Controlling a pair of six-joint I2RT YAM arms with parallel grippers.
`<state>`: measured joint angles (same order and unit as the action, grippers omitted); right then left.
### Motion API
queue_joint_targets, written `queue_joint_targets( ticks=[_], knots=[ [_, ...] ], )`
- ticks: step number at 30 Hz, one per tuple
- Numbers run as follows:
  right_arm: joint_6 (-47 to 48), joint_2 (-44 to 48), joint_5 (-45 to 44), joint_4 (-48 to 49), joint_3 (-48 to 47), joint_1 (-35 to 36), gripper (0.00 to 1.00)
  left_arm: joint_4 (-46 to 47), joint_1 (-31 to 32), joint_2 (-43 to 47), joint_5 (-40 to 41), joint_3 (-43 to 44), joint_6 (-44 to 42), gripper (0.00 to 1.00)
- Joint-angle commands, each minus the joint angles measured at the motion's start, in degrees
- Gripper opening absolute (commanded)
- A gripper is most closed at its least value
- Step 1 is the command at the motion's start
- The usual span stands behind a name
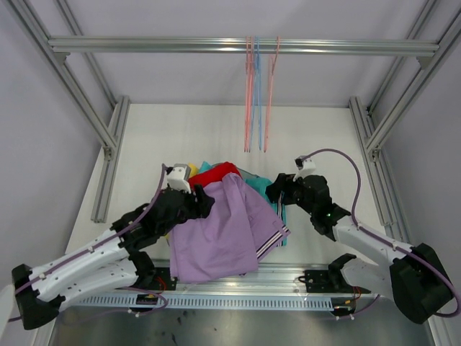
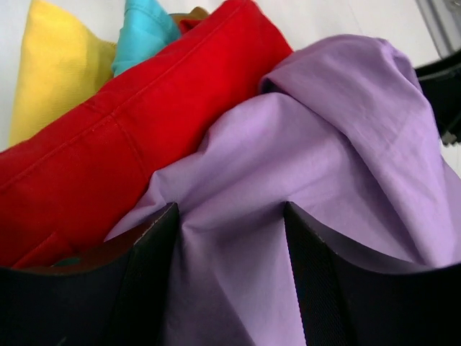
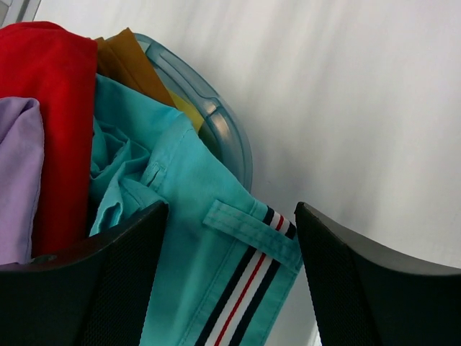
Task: Remove the trousers from the hanger
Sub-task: Reset both arms
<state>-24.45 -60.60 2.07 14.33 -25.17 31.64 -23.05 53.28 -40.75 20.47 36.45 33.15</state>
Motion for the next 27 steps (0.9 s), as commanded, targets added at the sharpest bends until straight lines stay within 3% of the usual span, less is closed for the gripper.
queue_joint_targets(
  ticks=[1,6,12,19,23,25,27],
  knots=[
    [-1.39,-2.50,0.74,5.18,-0.58,0.18,0.77,-7.53,0.95,-8.01,3.17,-2.61,11.66,0.65],
    [-2.18,-4.00,3.12,7.47,-1.02,0.44,0.76,-9.91,1.04,-11.63,7.30,0.02,12.12,0.70],
    [-2.27,-3.12,3.64,7.29,-1.20,1.23,0.77,-14.21,1.04,-9.08,12.92,11.09,6.42,0.72],
    [0.10,-4.35,3.65,0.71,-7.08,1.50,0.79,-14.58,0.95,-12.77,21.36,32.01,-11.58,0.82],
    [3.52,-4.97,2.51,-9.03,-12.79,1.67,0.89,-7.81,-2.54,-14.44,18.31,35.71,-20.04,0.87],
    [5.28,-5.41,-1.87,-13.51,-17.51,1.58,1.00,-7.27,-6.15,-16.46,13.30,37.03,-19.88,0.88],
    [5.46,-5.58,-7.40,-20.72,-21.04,1.41,1.00,-8.33,-11.60,-17.69,7.61,37.03,-17.78,0.89]
  ],
)
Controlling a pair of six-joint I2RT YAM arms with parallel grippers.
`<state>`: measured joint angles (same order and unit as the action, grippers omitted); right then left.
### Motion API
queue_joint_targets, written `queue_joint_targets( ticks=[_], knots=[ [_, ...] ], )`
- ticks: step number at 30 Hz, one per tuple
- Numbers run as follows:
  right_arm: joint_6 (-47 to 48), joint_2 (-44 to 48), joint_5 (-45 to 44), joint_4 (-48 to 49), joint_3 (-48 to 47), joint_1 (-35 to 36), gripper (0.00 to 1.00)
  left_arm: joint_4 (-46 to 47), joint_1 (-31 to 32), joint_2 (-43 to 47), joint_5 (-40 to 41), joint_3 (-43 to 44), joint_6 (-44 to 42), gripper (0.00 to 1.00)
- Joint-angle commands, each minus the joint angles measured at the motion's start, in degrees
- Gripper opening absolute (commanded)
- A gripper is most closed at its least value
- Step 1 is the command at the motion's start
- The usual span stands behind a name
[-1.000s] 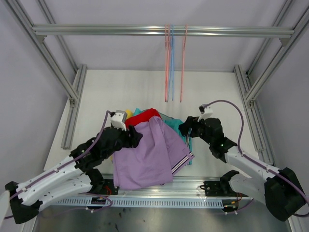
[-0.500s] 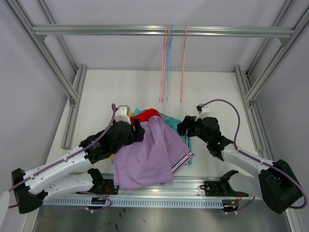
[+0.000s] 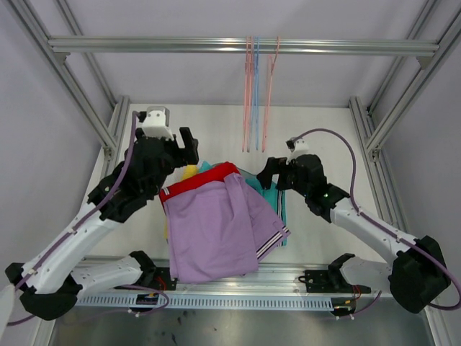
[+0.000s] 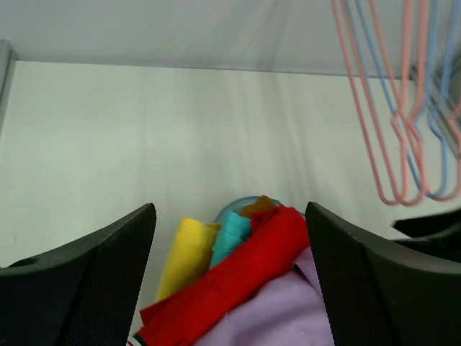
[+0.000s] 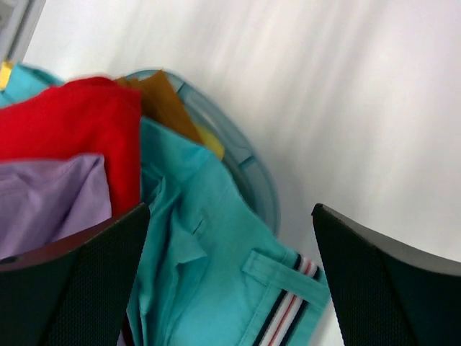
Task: Remove the trousers from the hanger
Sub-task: Reset both arms
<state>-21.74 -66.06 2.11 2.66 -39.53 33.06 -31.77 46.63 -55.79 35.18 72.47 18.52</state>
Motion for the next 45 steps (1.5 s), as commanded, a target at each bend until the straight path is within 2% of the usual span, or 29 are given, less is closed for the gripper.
queue_joint_targets(
  ticks=[1,3,8,12,15,18,21,25,26,30,31,32,36,38,41,45],
  knots=[
    [3.45,0.05,-8.08,-12.38,-9.57,-0.01,1.00,1.09,-6.10,-2.31,-8.62,0.05,-0.45,0.89],
    [5.82,0.49,-10.61,-15.21,-11.79,-0.10,0.99,3.19,-8.48,-1.09,-11.79,-2.06,0.81,0.89],
    [9.16,0.76,-16.78,-23.92,-16.89,-0.01,0.99,9.96,-9.28,4.10,-9.78,-11.37,0.37,0.90],
    [9.17,-0.12,-18.11,-28.40,-19.70,0.51,0.99,14.36,-9.28,10.16,-9.52,-17.35,-1.21,0.91],
    [10.57,-1.17,-19.06,-32.97,-24.17,1.83,0.99,15.16,-9.28,11.06,-10.83,-17.63,-2.09,0.91],
    [8.82,-0.91,-23.82,-33.68,-26.73,3.85,0.99,13.84,-9.28,9.82,-11.01,-16.92,-2.00,0.92],
    [7.76,-1.79,-25.75,-39.54,-32.68,4.12,0.99,14.10,-9.28,9.47,-9.34,-17.09,-2.44,0.92],
    [13.88,-3.19,-24.61,-46.32,-40.42,4.38,0.99,14.63,-9.28,9.47,-9.43,-17.53,-2.70,0.92],
    [14.61,-2.67,-26.87,-46.86,-40.80,4.82,0.99,14.63,-9.28,9.38,-9.69,-17.45,-2.62,0.92],
    [16.90,2.77,-30.40,-37.50,-32.30,8.68,0.99,14.36,-9.28,9.82,-10.05,-17.62,-2.70,0.93],
    [17.08,5.83,-33.28,-33.37,-26.80,8.86,1.00,15.15,-9.28,10.08,-8.91,-17.88,-3.40,0.93],
    [17.08,5.86,-34.62,-33.33,-24.31,9.04,1.00,15.42,-9.28,10.26,-8.90,-18.23,-3.41,0.93],
    [16.64,16.03,-33.48,-27.81,-17.61,9.30,0.99,16.12,-9.19,10.88,-6.53,-18.94,-4.81,0.94],
    [17.95,22.53,-37.51,-25.69,-13.06,9.65,0.99,16.82,-9.19,10.97,-6.00,-19.47,-5.25,0.94],
    [18.75,27.65,-40.86,-23.92,-11.19,9.66,0.99,16.30,-9.28,10.09,-6.09,-18.86,-5.08,0.94],
    [16.21,25.11,-40.26,-27.87,-13.29,9.66,0.99,15.69,-9.28,9.82,-6.61,-18.59,-4.64,0.95]
  ],
)
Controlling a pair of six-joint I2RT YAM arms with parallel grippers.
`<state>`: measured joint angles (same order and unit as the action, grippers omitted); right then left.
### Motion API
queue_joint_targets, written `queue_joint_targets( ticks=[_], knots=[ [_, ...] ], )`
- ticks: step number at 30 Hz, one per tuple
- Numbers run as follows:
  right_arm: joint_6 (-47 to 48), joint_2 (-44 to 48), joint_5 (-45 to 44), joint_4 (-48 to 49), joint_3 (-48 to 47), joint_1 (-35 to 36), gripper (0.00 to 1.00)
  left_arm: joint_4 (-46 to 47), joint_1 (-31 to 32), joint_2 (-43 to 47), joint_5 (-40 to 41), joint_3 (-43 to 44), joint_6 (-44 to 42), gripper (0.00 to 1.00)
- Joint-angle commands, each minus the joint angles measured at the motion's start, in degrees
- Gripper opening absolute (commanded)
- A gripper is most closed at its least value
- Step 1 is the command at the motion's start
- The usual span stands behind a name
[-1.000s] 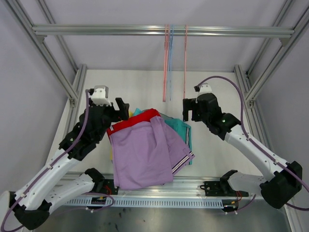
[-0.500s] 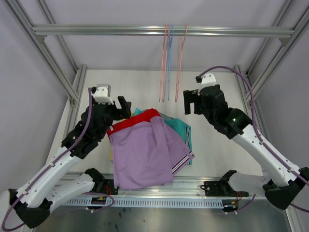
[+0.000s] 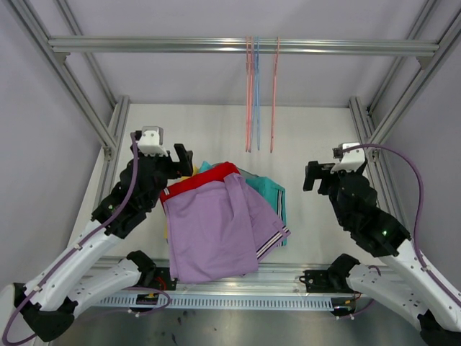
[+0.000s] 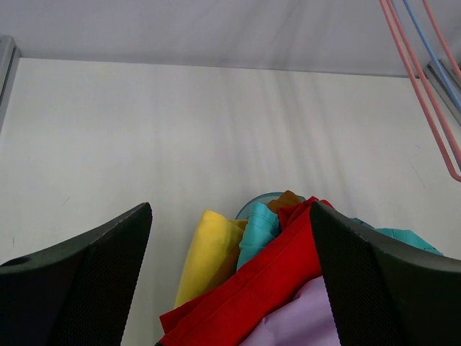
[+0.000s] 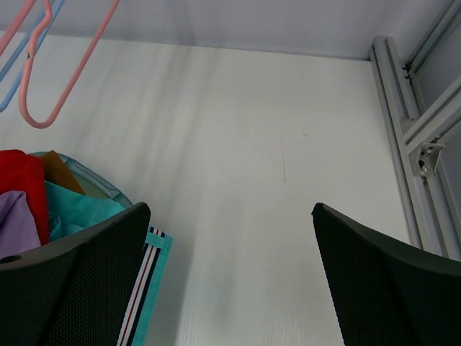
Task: Remove the trousers from the hanger
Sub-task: Reset both arms
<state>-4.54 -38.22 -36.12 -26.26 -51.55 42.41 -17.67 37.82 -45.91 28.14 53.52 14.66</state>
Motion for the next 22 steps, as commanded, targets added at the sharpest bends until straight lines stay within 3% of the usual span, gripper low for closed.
queue_joint_targets(
  ticks=[1,14,22],
  knots=[
    [-1.52,-3.70,-1.24,0.43,-1.53,0.30,0.99,1.67,-0.47,-0.06,0.25,0.27,-0.77,0.95],
    [-8.56,-14.08,0.87,-10.74,-9.53,0.39,1.00,2.29,-0.64,-0.23,2.00,-0.08,-2.00,0.96],
    [-5.75,-9.25,0.53,-6.44,-6.02,1.27,0.99,2.73,-1.35,1.61,1.48,-0.34,-2.00,0.97]
  ],
)
